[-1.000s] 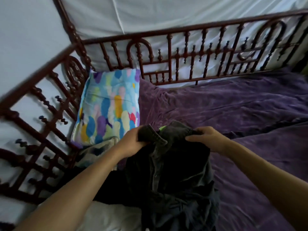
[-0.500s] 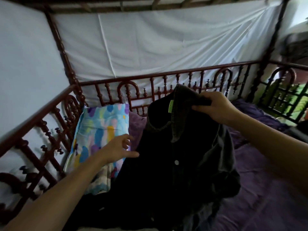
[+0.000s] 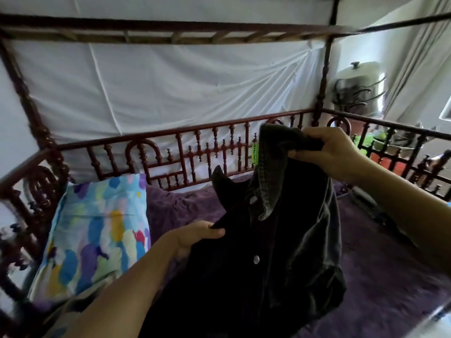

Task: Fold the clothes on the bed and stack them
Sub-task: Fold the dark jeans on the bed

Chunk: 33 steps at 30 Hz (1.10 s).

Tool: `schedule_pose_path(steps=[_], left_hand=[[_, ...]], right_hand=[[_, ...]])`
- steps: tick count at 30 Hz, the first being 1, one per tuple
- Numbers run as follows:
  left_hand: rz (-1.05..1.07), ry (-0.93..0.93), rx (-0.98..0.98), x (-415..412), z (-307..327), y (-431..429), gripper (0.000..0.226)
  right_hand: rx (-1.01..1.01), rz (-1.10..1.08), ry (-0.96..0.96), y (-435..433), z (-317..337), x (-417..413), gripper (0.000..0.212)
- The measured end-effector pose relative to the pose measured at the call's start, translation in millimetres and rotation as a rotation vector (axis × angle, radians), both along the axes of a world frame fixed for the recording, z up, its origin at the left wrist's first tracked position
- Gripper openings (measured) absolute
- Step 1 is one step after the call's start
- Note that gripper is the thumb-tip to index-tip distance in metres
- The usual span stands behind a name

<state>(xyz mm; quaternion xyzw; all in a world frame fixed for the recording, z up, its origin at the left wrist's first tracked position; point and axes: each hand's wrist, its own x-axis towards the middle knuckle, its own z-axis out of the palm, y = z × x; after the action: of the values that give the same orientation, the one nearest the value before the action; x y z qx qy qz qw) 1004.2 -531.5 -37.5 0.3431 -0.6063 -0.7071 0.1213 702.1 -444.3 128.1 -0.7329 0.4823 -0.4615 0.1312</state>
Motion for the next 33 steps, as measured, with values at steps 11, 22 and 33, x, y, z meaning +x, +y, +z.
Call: schedule_pose_path(steps=[11,22,33], left_hand=[[0.394,-0.024,-0.78,-32.1,156.6,-46.5,0.03],[0.26,-0.536,-1.095,-157.3,92.0,-105.8,0.045],[0.175,-0.641,-0.971,-362.7,17.0,-195.6,0.044]], right_hand=[[0.063,-0.098,-0.133,26.7,-5.8,-84.0,0.019],[0.149,-0.278,0.13,22.9,-112.1,-203.8,0.026],[0.279,-0.539,-0.034,-8.7,-217.3,-363.2,0.036]])
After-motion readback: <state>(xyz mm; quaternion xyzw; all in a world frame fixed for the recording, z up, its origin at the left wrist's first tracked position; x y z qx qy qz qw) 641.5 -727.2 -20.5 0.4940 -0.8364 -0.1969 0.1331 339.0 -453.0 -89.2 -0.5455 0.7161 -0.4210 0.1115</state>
